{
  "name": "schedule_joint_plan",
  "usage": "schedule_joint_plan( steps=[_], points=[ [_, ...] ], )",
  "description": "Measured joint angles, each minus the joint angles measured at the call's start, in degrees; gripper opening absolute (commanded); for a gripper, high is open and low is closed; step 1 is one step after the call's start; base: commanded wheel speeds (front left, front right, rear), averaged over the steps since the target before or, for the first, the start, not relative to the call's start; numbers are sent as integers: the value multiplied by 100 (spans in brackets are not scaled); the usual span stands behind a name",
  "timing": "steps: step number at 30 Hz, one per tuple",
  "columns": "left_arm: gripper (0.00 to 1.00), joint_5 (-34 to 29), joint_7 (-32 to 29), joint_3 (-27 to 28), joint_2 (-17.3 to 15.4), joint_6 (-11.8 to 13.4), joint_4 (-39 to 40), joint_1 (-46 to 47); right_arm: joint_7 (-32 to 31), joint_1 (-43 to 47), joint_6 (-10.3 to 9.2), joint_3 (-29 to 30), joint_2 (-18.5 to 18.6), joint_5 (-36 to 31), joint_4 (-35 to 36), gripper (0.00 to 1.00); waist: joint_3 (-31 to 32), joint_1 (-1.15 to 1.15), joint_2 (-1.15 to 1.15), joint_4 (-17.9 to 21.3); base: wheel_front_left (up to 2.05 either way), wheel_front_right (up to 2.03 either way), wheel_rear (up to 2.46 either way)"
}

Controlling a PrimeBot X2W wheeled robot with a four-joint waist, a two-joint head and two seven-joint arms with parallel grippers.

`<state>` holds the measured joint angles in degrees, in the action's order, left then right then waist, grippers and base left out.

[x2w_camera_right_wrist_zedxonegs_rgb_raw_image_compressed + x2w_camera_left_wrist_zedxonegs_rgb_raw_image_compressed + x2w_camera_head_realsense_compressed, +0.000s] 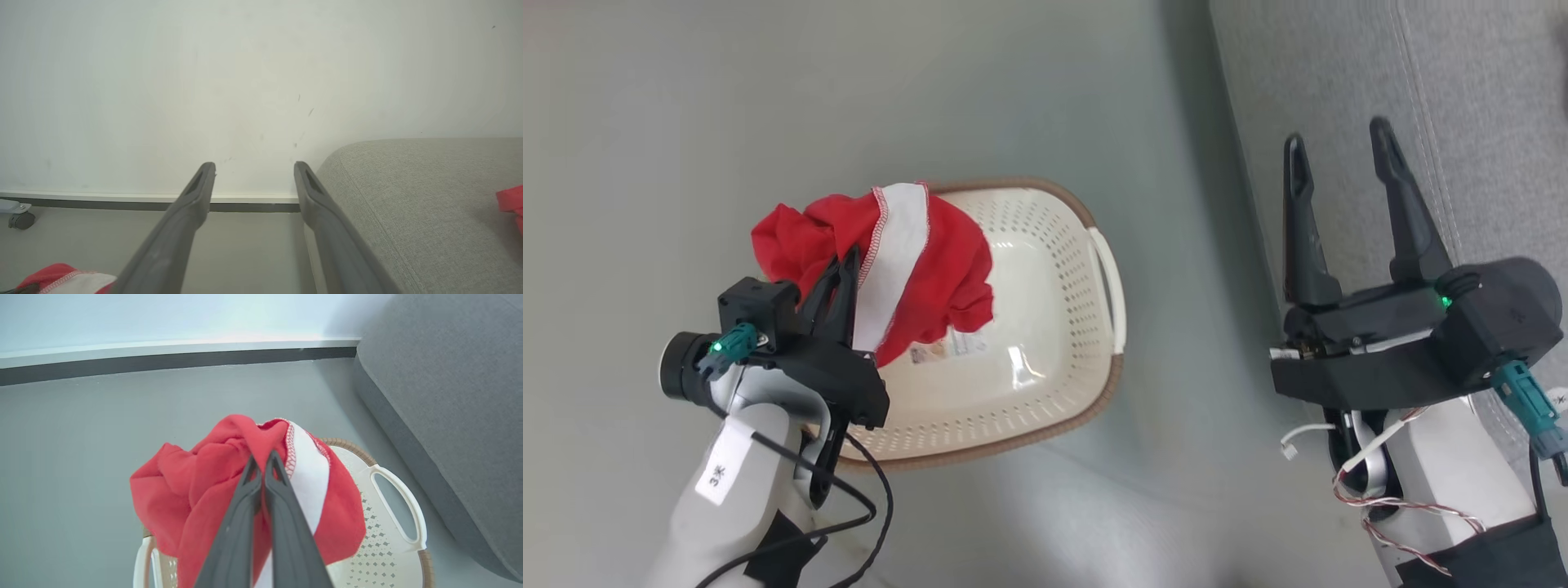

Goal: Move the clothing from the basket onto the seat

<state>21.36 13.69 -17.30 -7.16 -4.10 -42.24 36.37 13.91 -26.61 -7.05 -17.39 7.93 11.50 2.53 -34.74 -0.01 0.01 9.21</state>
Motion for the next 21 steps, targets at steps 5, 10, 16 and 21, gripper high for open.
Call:
schedule_joint_plan(
  steps=[5,10,16,21],
  points=[
    [0,114,54,123,49,-53,357,-184,-56,168,38,26,84,11,-136,100,300,0,0,-191,0,0,0],
    [0,305,59,250,60,-104,772,-383,-100,274,102,21,118,68,-315,100,620,0,0,-358,0,0,0],
    [0,313,60,304,58,-147,1330,-605,-140,431,177,-14,142,193,-536,100,1035,0,0,-516,0,0,0],
    [0,312,60,333,79,-151,1863,-836,-176,631,226,-30,146,269,-658,100,1401,0,0,-610,0,0,0]
  ],
)
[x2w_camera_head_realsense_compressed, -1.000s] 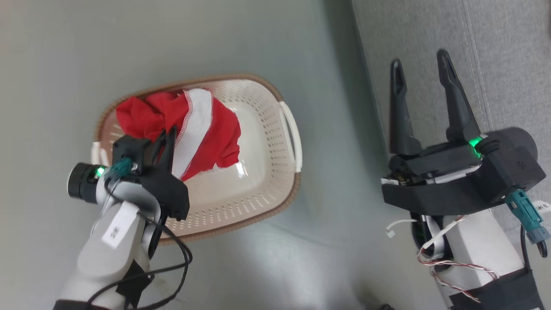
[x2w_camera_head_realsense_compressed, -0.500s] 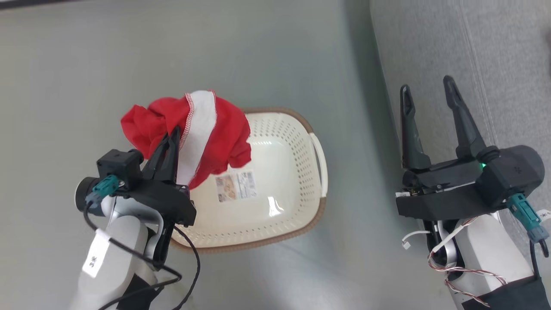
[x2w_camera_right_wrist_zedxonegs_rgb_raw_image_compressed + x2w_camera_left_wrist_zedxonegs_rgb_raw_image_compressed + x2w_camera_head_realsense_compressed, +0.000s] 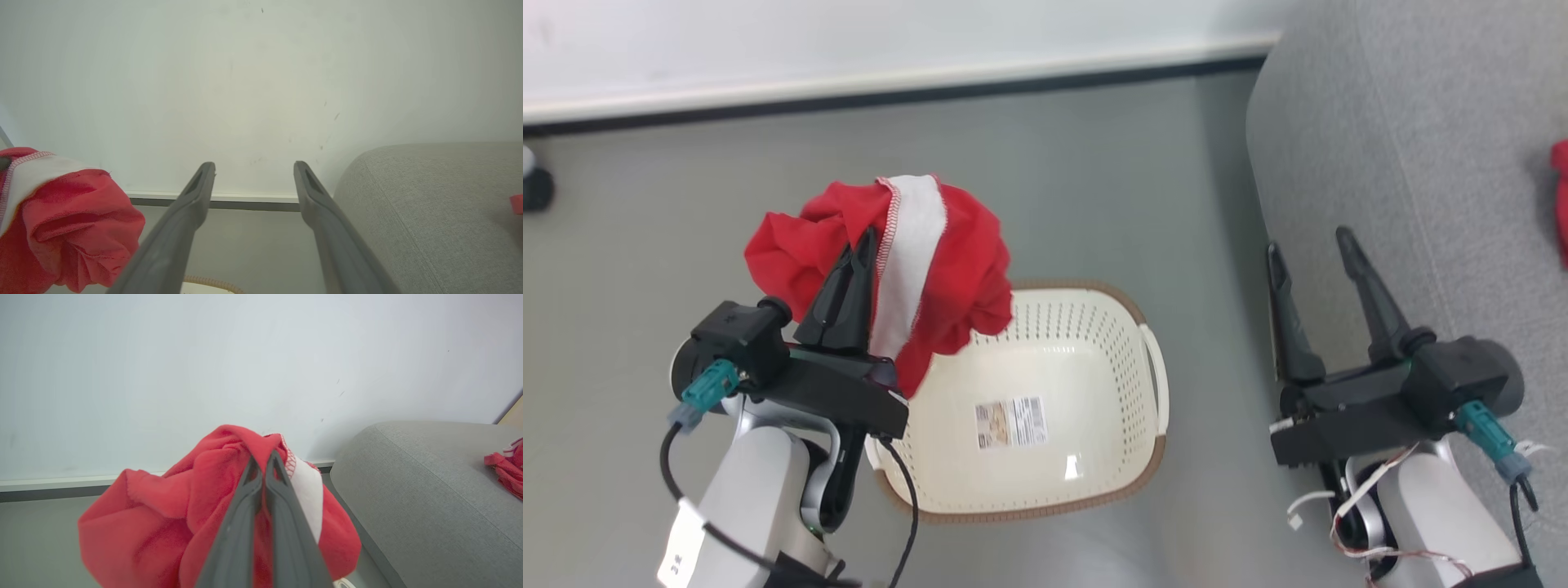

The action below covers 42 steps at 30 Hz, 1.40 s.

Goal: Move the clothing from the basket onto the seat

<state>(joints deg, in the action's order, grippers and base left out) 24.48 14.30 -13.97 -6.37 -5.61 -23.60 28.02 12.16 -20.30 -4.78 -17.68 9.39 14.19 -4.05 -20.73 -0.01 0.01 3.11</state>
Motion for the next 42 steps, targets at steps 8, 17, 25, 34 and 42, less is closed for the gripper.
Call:
schedule_joint_plan(
  steps=[8,17,25,34,42],
  points=[
    [0,-19,1,27,48,5,743,-541,-47,320,85,-144,-33,110,-165,100,641,0,0,-77,0,0,0],
    [0,-96,1,-62,45,74,1381,-1096,-85,763,135,-253,-56,186,-165,100,1194,0,0,-19,0,0,0],
    [0,-137,0,-164,45,162,1790,-1437,-153,1057,153,-281,-53,302,-122,100,1522,0,0,75,0,0,0],
    [0,-140,-112,-234,45,270,2092,-1679,-209,1270,152,-278,-31,353,-1,100,1781,0,-1,133,0,0,0],
    [0,-247,-269,-287,35,361,2314,-1794,-307,1330,152,-276,-1,379,158,100,1845,0,-1,141,0,0,0]
  ],
)
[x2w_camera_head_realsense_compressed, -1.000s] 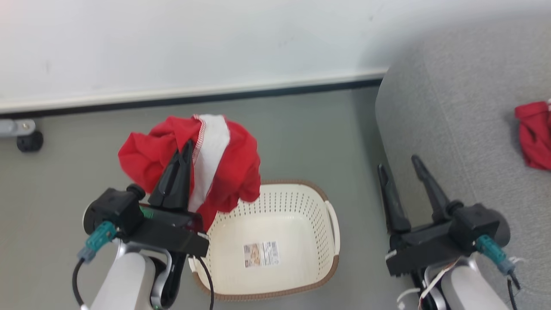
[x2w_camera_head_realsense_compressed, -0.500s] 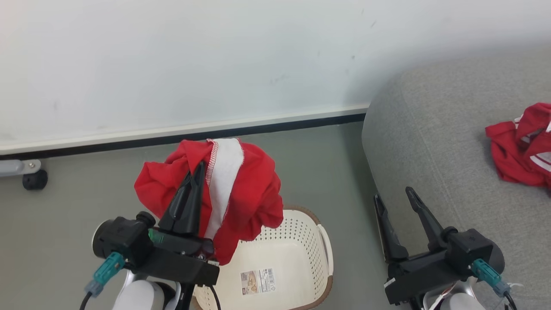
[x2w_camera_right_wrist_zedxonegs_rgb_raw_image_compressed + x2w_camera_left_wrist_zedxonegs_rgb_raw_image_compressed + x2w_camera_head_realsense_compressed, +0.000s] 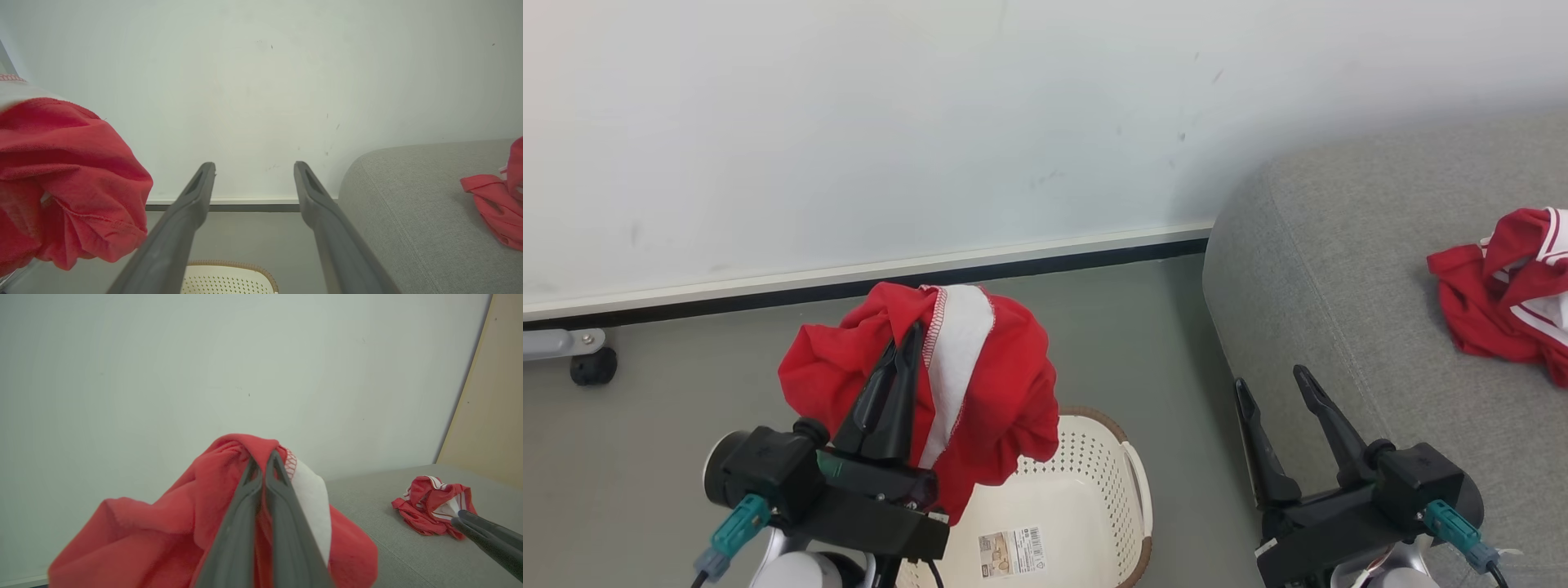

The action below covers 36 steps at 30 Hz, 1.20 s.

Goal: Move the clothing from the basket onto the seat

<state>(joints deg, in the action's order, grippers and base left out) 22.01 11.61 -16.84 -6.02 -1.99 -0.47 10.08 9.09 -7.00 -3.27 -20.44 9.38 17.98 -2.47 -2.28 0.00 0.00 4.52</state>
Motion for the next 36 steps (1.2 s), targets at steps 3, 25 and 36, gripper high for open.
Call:
schedule_joint_plan(
  steps=[3,25,36],
  points=[
    [0,0,-46,-1,-4,15,68,0,-20,1,0,-5,-1,9,24,100,2,1,0,-2,0,0,0],
    [0,-9,-304,-20,-38,104,277,-2,-204,-161,333,-746,-264,8,331,100,-111,1,0,-61,0,0,0],
    [0,-9,-403,-96,-29,102,324,26,-452,-598,778,-1664,-470,0,247,100,-211,1,0,-163,0,0,0]
  ],
)
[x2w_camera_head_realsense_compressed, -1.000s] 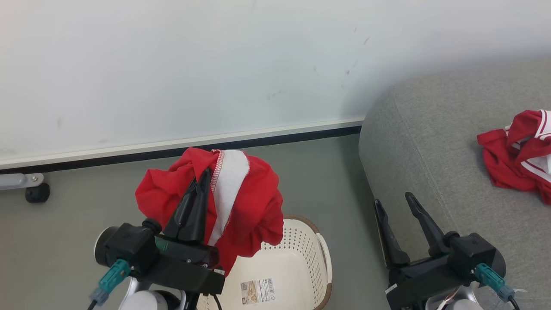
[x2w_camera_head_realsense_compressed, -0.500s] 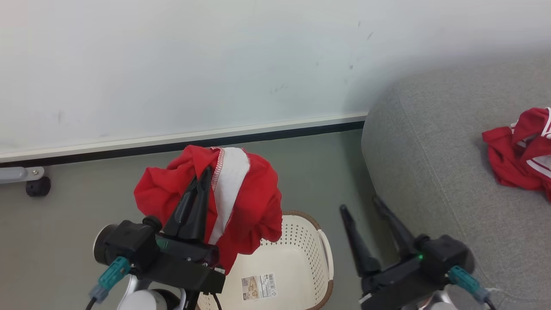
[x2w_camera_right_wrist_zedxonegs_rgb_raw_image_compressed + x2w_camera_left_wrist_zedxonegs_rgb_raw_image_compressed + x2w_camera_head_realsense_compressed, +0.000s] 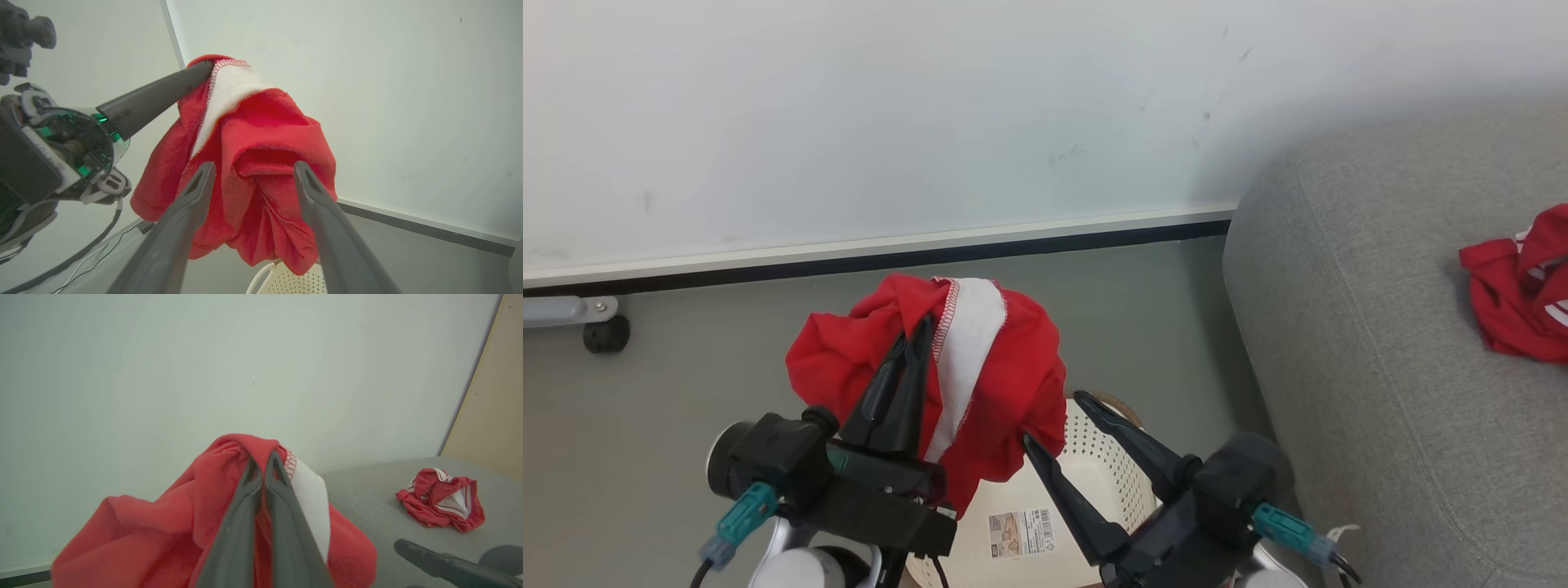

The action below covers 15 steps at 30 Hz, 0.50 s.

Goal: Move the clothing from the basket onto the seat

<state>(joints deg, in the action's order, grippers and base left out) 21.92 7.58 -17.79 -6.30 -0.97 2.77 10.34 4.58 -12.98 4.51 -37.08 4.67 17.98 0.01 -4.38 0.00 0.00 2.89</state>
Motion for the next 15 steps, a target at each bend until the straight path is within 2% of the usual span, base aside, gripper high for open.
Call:
schedule_joint_plan(
  steps=[15],
  points=[
    [0,1,-43,-156,68,-11,-18,140,-102,-1024,142,-447,-60,57,-810,100,-84,0,0,-232,0,0,0]
  ],
)
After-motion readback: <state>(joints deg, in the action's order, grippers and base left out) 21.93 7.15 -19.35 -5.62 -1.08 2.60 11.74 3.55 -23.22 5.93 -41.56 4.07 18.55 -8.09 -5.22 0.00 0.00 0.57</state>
